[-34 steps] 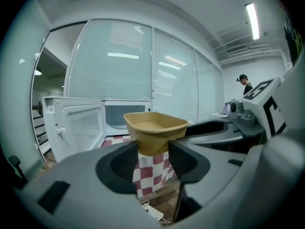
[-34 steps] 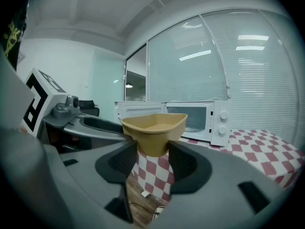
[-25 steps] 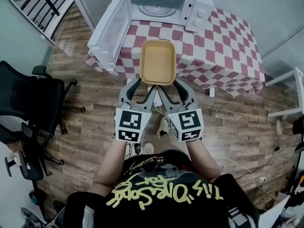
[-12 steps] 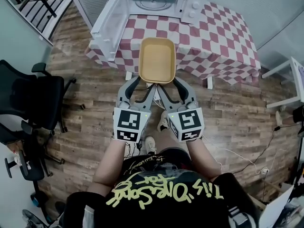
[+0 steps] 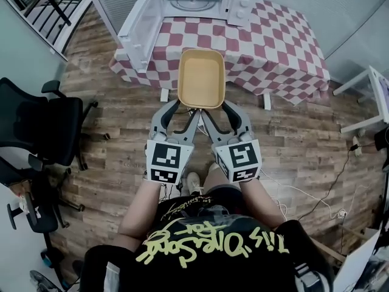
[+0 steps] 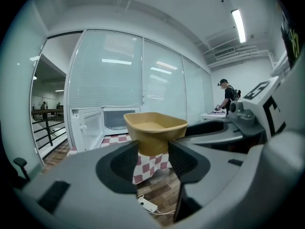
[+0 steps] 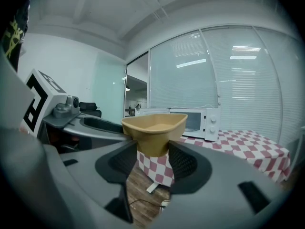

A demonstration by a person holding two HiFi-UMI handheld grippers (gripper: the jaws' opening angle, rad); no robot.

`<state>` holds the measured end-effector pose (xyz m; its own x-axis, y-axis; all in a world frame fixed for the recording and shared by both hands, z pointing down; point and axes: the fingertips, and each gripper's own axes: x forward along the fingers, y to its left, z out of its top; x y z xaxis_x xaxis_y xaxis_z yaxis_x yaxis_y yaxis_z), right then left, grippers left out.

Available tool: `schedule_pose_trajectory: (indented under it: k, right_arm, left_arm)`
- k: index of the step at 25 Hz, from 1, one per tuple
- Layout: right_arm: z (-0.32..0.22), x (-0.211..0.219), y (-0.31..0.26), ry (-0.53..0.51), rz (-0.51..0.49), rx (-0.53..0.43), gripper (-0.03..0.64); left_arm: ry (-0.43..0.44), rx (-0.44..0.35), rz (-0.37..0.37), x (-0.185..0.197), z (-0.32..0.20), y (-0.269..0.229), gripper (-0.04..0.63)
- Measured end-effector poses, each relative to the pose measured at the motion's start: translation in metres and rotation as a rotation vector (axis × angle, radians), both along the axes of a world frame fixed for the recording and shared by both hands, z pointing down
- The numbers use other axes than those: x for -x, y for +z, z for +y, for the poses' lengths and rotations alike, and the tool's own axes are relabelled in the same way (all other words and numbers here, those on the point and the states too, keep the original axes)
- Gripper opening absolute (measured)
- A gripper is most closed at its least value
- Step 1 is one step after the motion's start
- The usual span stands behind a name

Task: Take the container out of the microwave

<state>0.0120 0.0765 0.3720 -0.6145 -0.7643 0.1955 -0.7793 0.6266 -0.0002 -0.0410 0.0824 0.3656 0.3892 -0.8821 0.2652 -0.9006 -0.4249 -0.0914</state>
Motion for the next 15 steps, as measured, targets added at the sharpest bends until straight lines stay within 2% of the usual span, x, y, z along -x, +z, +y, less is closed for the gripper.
schedule_pose_trajectory:
  k: [15]
  right_arm:
    - [0.018, -0.004, 0.003, -0.015, -0.005, 0.019, 0.21]
  left_arm:
    - [-0.012, 0.001, 0.015, -0.004, 0.019, 0.004, 0.201]
